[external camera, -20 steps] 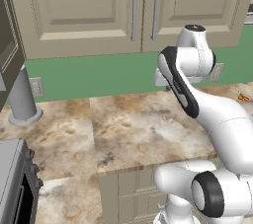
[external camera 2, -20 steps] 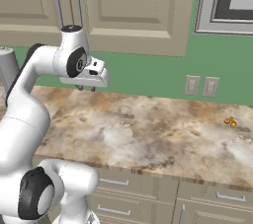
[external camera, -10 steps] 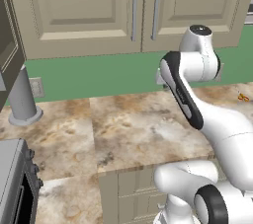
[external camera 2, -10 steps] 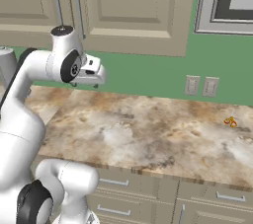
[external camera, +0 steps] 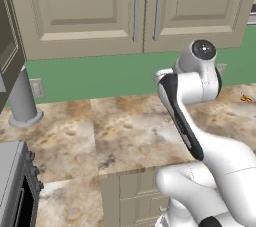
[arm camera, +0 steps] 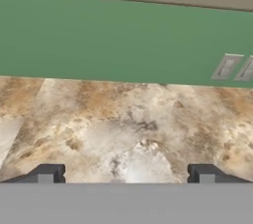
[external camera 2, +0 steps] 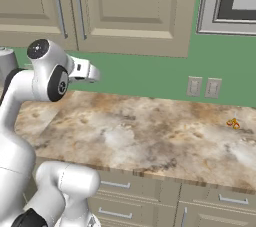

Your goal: Open the cabinet. Pick the soap dispenser and place it next to the sink. Then close the cabinet.

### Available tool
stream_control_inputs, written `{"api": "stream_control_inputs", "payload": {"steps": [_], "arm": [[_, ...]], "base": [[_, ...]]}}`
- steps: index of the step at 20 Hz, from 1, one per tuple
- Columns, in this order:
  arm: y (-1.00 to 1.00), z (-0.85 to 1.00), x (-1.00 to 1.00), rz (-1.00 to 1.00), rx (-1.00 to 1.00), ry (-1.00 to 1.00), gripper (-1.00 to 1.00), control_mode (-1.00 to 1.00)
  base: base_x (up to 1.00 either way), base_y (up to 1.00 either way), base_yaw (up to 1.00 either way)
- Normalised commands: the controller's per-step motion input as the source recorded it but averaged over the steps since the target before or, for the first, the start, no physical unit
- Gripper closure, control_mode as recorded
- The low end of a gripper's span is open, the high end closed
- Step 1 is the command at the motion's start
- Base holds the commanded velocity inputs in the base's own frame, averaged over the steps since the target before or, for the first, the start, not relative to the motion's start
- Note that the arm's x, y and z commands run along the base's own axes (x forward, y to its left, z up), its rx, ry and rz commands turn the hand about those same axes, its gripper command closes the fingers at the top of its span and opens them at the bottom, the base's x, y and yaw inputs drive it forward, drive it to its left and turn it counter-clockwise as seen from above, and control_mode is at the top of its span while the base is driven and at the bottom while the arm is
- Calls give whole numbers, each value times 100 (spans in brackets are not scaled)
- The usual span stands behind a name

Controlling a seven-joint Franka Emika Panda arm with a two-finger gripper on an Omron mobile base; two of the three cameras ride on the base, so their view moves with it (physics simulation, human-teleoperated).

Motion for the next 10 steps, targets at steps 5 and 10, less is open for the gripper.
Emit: {"api": "stream_control_inputs", "payload": {"steps": [5,10], "arm": [[19,45,9,-1,0,-7,-100,-100],[7,46,4,0,0,-1,-100,-100]], "base": [[0,0,0],[0,0,0]]}}
